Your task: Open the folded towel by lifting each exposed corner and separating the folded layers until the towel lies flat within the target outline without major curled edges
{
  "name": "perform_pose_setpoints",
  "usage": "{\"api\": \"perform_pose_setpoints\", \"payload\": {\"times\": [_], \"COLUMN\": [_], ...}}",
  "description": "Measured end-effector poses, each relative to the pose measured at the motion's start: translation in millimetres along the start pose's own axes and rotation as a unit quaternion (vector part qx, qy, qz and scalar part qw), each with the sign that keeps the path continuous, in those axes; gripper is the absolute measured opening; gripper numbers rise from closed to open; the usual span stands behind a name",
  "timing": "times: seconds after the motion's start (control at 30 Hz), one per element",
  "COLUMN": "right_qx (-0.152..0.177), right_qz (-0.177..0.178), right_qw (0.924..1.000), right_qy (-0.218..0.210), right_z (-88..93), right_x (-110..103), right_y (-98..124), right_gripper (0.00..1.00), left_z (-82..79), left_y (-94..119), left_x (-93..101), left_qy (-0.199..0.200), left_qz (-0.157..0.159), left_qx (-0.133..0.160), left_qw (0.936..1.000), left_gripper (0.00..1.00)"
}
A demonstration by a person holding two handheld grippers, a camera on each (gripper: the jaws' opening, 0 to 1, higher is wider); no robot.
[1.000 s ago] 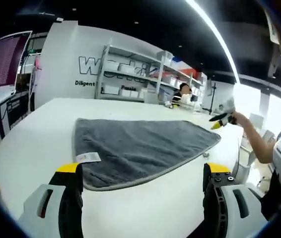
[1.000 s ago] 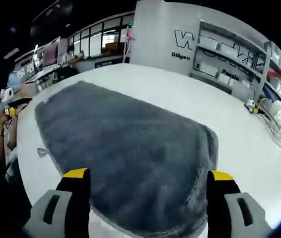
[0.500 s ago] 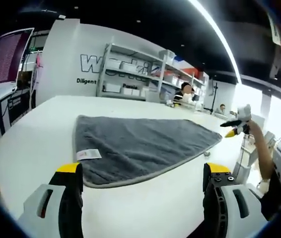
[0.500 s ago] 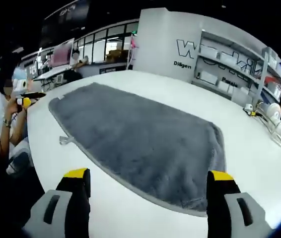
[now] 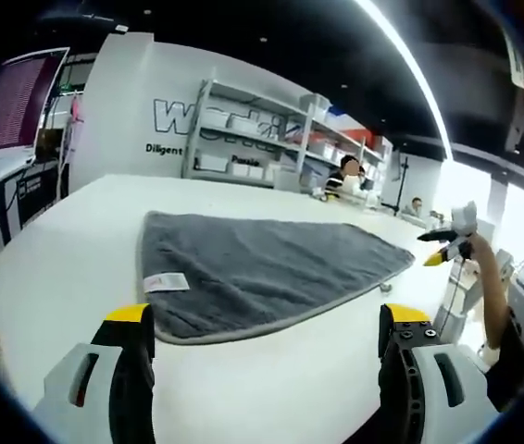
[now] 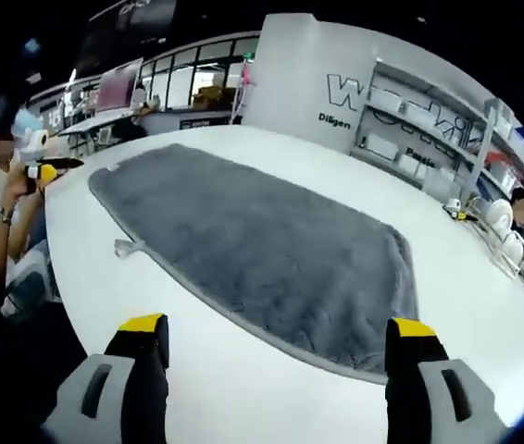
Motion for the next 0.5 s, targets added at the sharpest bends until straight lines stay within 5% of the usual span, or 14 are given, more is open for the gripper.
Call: {"api": "perform_pose_setpoints", "payload": {"times": [0.5], "right_qx": [0.011], "right_qz": [-0.013], "right_qw": [0.9998], "right_qy": [-0.012], "right_z": [-4.4], "right_x": [-5.8], "right_y": [-3.2], "right_gripper": [0.99], "left_z": [2.3], "left_y": [2.9], "left_x": [-1.3], "left_qy": [0.008], "left_qz": [0.000], "left_qx": [0.003], "left_qw": [1.0000], "left_gripper": [0.99]}}
Point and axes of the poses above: the point that each gripper's makers call its tool centre point, and the gripper's own axes: y roughly backward along the fingers, x roughly to its right, z roughly out of its underside, the point moved 7 cm from there along y, roughly backward along the fingers, and after that the axes turned 3 degrees about -y, right-handed, at the moved point
